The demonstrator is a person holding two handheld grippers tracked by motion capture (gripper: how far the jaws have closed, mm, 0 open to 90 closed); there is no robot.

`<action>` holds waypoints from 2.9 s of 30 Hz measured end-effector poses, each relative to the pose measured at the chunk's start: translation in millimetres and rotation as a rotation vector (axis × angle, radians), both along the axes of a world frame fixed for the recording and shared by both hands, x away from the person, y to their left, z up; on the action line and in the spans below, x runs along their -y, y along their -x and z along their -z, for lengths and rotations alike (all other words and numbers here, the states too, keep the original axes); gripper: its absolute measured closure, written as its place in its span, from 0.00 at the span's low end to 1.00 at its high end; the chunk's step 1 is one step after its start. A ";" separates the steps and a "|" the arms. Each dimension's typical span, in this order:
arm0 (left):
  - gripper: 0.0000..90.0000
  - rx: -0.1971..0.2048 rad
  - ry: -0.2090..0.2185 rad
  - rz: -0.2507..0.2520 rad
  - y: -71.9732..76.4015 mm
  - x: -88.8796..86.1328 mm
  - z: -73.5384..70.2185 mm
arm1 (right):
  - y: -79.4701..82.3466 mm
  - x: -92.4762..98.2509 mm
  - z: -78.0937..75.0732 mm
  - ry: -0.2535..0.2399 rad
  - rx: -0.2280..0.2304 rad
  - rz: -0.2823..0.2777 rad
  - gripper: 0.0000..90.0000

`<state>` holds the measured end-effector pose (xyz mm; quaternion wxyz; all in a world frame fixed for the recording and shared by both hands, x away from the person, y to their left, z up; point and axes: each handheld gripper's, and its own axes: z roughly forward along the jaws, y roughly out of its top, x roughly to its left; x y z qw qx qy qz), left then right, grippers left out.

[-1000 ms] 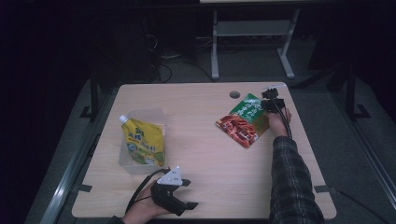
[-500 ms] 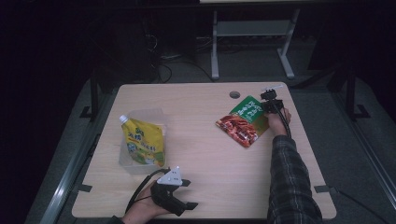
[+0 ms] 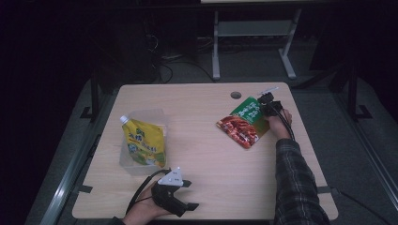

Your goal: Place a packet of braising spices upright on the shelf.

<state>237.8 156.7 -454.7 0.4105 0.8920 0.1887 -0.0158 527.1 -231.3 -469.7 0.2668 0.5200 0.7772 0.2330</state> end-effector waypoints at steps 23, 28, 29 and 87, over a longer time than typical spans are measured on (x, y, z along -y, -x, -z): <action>0.21 -0.013 0.003 -0.006 -1.3 -0.4 1.0 | -11.2 11.5 2.8 -0.092 0.018 0.065 1.00; 0.21 -0.009 0.002 -0.002 -1.4 -0.7 0.5 | -10.7 5.5 0.9 -0.080 -0.005 0.044 1.00; 0.21 -0.008 0.001 0.000 -1.3 -0.7 0.3 | -9.9 3.8 0.6 -0.077 -0.009 0.028 1.00; 0.18 0.097 -0.011 -0.237 -64.1 55.0 -16.9 | 188.2 -24.5 -19.6 -0.214 -0.078 -0.438 0.32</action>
